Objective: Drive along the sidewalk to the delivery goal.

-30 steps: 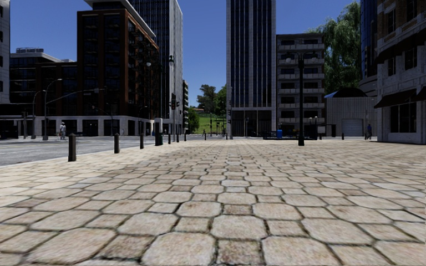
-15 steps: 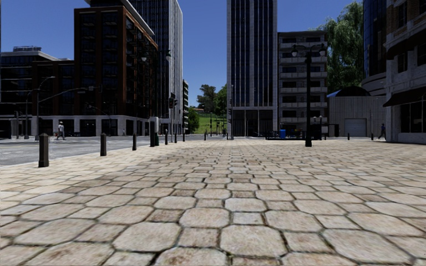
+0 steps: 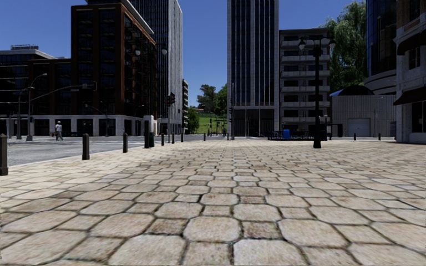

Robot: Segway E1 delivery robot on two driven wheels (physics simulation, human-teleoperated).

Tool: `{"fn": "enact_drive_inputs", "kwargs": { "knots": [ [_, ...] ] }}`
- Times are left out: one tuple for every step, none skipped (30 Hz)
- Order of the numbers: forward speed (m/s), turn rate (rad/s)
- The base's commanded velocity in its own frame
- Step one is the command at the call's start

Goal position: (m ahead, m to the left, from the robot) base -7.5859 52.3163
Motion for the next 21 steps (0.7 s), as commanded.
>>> {"fn": "enact_drive_inputs", "kwargs": {
  "knots": [
    [2.0,0.0],
    [2.0,0.0],
    [2.0,0.0],
    [2.0,0.0],
    [2.0,0.0],
    [2.0,0.0],
    [2.0,0.0],
    [2.0,0.0],
    [2.0,0.0],
    [2.0,0.0],
    [2.0,0.0],
    [2.0,0.0],
    [2.0,0.0],
    [2.0,0.0],
    [2.0,0.0],
    [2.0,0.0],
    [2.0,0.0],
    [2.0,0.0],
    [2.0,0.0],
    [2.0,0.0],
    [2.0,0.0]
  ]
}}
